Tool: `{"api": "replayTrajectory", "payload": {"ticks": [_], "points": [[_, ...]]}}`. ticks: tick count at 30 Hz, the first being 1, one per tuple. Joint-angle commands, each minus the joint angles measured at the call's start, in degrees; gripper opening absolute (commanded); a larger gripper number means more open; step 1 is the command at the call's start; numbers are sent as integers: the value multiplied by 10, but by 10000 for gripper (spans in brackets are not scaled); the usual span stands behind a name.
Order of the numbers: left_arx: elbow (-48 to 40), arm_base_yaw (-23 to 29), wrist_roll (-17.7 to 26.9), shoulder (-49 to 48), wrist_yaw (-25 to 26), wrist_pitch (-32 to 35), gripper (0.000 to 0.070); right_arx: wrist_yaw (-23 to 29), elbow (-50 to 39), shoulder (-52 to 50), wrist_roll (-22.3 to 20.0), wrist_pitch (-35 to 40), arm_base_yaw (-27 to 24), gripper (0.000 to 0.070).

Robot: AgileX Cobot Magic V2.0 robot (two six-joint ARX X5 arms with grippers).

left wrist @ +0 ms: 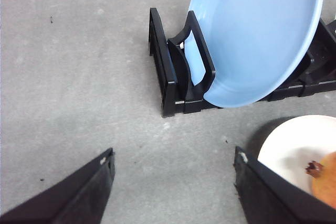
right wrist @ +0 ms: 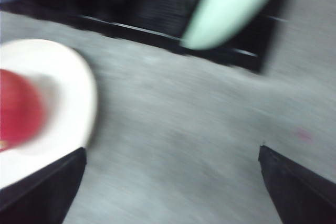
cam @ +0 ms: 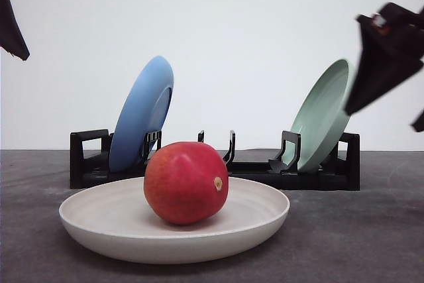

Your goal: Place pomegranate in white plate

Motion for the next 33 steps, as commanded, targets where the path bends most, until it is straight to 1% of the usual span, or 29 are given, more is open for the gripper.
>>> {"api": "replayTrajectory", "payload": {"ticks": [1, 6, 7, 8, 9, 10, 11, 12, 13, 31, 32, 33], "points": [[3, -1, -2, 3, -2, 5, 435, 2, 1, -3, -16, -5, -14, 654], [4, -1, 1, 3, -2, -11, 435, 15, 1, -5, -26, -19, -46, 654], [4, -1, 0, 3, -1, -18, 432, 19, 1, -5, -27, -21, -49, 638], [4, -1, 0, 3, 0, -26, 423, 22, 1, -5, -29, -24, -50, 603], [4, -1, 2, 3, 0, -31, 336, 25, 1, -5, -29, -25, -50, 441], [4, -1, 3, 3, 0, -34, 187, 28, 1, -5, -29, -25, -50, 233], [4, -2, 2, 3, 1, -35, 1, 32, 1, -4, -29, -25, -50, 1], [4, -2, 0, 3, 2, -36, 26, 32, 1, -4, -32, -25, -50, 29], [4, -1, -1, 3, 3, -36, 32, 32, 1, -4, -33, -24, -50, 39], [0, 0, 0, -4, 2, -33, 26, 32, 1, -4, -33, -23, -50, 38], [-6, 1, 1, -11, 2, -28, 26, 32, 1, -4, -33, -23, -50, 38], [-18, 4, 11, -20, 2, -16, 27, 32, 1, -4, -33, -23, -50, 38]]}}
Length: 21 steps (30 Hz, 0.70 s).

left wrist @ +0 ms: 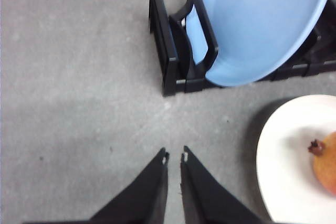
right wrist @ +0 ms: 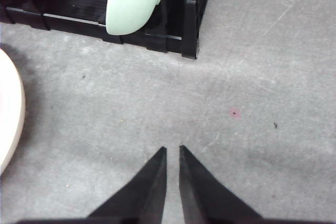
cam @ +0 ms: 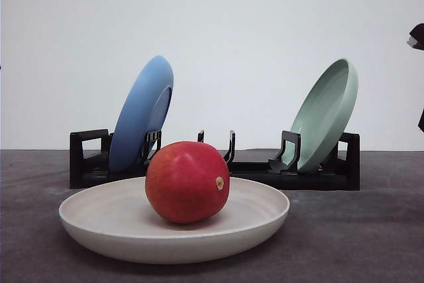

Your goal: Place pomegranate in white plate

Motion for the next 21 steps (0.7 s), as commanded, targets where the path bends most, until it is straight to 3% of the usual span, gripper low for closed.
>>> {"api": "replayTrajectory", "payload": {"ticks": [1, 6, 10, 21], "points": [[-19, 3, 16, -14, 1, 23, 27, 1, 2, 3, -4, 6, 1, 38], [-129, 28, -1, -102, 0, 132, 26, 1, 2, 3, -4, 5, 1, 38], [-209, 54, -16, -183, -2, 179, 26, 1, 2, 3, -4, 5, 1, 38], [-329, 111, -8, -375, -42, 180, 26, 1, 2, 3, -4, 5, 1, 38]]}}
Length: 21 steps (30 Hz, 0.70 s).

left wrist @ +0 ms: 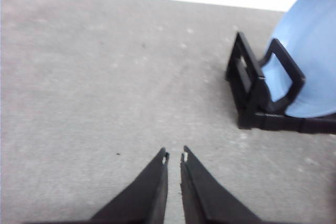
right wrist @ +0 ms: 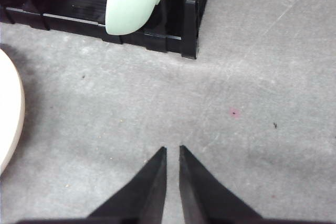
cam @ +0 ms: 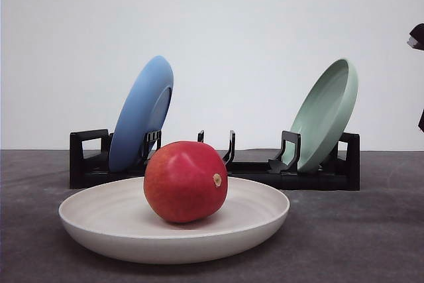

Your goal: Place pomegranate in white plate

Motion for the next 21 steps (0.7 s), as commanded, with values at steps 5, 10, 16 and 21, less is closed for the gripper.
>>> {"api": "replayTrajectory", "payload": {"ticks": [5, 10, 16, 21], "points": [[-44, 1, 13, -75, -3, 5, 27, 1, 2, 3, -4, 5, 1, 38], [-54, 1, 33, -88, -3, 9, 27, 1, 2, 3, -4, 6, 1, 38], [-54, 1, 36, -88, -3, 9, 27, 1, 2, 3, -4, 6, 1, 38], [-54, 1, 36, -88, -3, 9, 26, 1, 2, 3, -4, 6, 1, 38]]}}
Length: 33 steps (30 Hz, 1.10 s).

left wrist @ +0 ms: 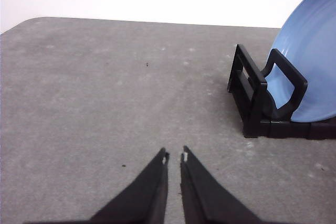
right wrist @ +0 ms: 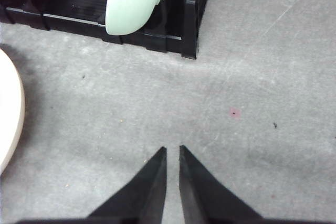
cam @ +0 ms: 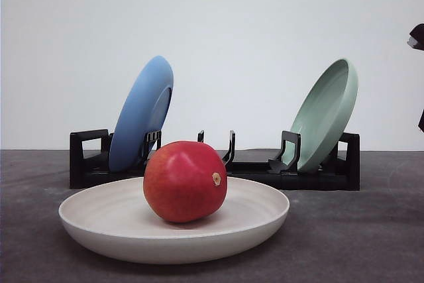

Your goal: Place pomegranate in white plate

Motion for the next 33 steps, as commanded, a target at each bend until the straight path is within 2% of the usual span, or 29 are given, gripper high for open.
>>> {"api": "replayTrajectory", "payload": {"ticks": [1, 17, 20, 23, 26, 33], "points": [[-6, 1, 8, 0, -1, 0, 26, 0, 2, 3, -4, 6, 1, 38], [-6, 1, 8, 0, -1, -1, 27, 0, 2, -14, -4, 5, 1, 38], [-6, 1, 8, 0, -1, -1, 26, 7, 2, -50, -72, 0, -1, 38], [-6, 1, 8, 0, -1, 0, 26, 13, 0, -100, -110, -16, -14, 38], [-6, 1, 8, 0, -1, 0, 27, 15, -16, -153, -128, -13, -39, 38], [-6, 1, 8, 0, -1, -1, 27, 15, -120, -282, -125, 32, -95, 38]]}}
